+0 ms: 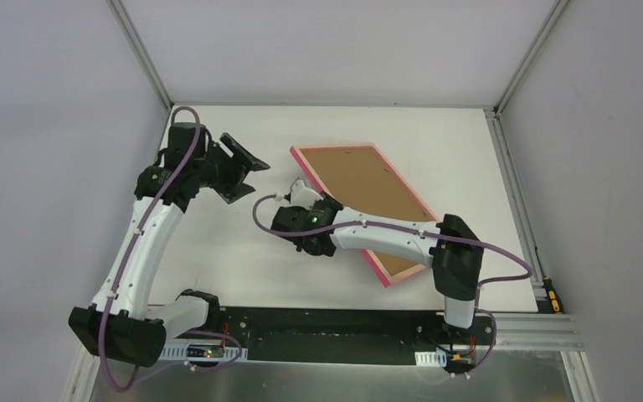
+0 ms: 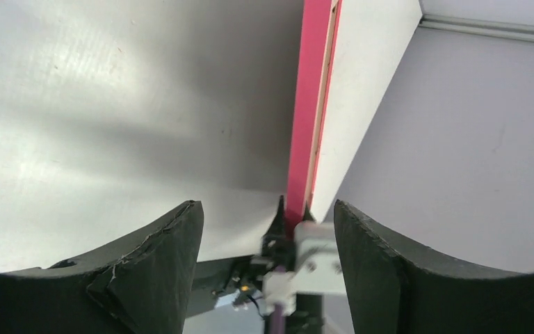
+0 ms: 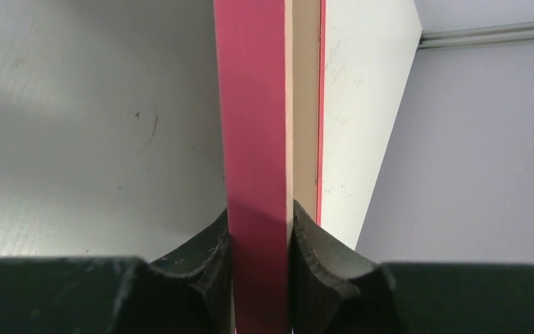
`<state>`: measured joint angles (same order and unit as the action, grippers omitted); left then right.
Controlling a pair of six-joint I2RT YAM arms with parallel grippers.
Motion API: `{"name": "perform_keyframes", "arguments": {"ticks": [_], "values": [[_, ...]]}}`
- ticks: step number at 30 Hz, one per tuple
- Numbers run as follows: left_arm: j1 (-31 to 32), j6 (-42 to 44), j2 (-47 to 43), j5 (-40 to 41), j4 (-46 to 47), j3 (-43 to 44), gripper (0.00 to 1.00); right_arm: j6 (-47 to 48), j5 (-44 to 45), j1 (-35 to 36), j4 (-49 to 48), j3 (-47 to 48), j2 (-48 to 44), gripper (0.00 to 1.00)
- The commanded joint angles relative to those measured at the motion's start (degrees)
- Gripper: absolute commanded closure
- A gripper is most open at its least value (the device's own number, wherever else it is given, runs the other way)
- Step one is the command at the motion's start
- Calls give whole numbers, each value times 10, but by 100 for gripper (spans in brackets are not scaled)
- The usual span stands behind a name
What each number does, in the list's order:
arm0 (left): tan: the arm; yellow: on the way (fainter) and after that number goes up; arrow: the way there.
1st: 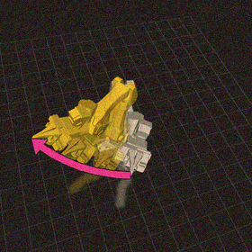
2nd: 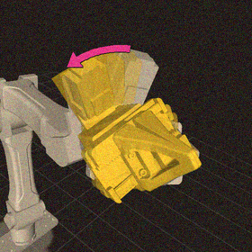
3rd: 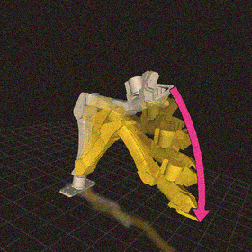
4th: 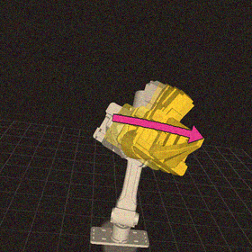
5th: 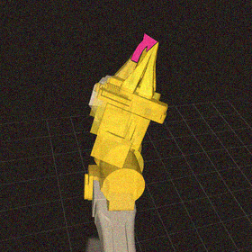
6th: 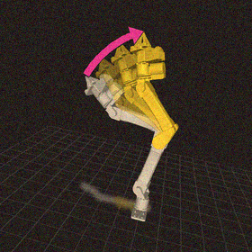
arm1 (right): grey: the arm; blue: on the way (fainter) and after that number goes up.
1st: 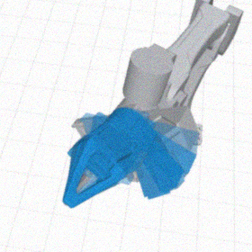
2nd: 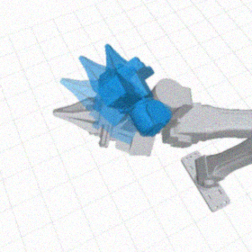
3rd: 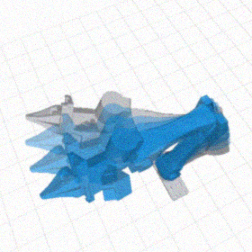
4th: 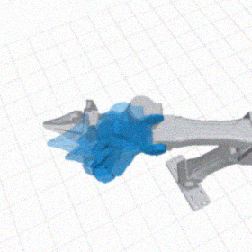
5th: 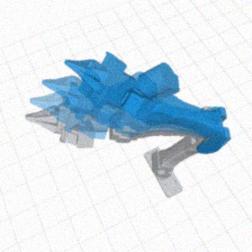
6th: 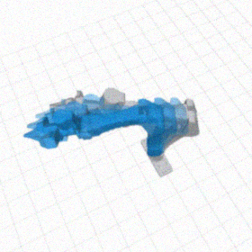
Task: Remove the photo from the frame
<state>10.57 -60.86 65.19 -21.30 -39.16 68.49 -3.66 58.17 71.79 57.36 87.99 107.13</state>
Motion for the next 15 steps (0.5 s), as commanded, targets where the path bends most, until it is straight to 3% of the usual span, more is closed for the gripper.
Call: {"name": "perform_keyframes", "arguments": {"ticks": [1,8,13,15], "values": [[-6,116,-30,77,-120,76,30,-42,-56,-47,37,100,-57,100],[-6,128,-34,89,-145,123,31,-51,-156,-125,99,293,-56,100],[-6,128,-21,78,-146,127,31,-93,-324,-230,170,433,-23,100],[-6,125,-15,67,-145,125,31,-100,-346,-258,181,445,-16,100]]}}
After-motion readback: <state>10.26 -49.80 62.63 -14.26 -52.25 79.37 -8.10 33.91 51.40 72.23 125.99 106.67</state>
